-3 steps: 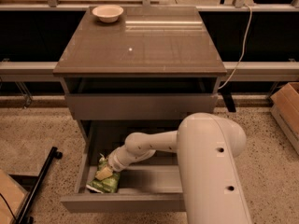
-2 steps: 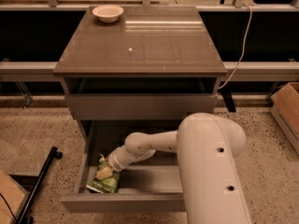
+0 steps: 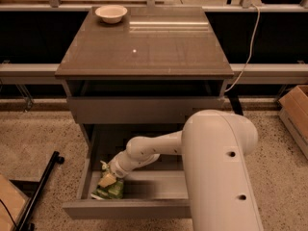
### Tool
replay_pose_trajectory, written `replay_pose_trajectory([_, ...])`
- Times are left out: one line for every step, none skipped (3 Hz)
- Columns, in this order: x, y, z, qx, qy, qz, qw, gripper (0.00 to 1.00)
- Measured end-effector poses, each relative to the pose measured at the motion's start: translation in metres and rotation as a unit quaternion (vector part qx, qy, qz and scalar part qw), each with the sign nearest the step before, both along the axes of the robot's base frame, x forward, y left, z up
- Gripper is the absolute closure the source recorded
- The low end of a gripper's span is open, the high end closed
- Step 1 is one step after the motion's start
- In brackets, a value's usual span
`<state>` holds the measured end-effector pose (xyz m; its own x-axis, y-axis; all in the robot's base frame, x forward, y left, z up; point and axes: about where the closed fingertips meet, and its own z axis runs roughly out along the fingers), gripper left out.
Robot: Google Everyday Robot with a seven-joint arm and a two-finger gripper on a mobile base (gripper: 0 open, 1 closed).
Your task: Pick green jalapeno chip bag from middle drawer and place on counter
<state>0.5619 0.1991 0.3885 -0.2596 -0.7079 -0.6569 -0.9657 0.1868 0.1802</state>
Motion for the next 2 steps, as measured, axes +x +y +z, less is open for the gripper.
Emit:
replay_pose_trajectory([-0.0136, -0.0018, 0.0266, -0.012, -0.032, 0.000, 0.9994, 0.03])
replay_pose_trajectory([-0.0173, -0.0049, 0.0357, -0.015, -0.043, -0.002, 0.9989, 0.25])
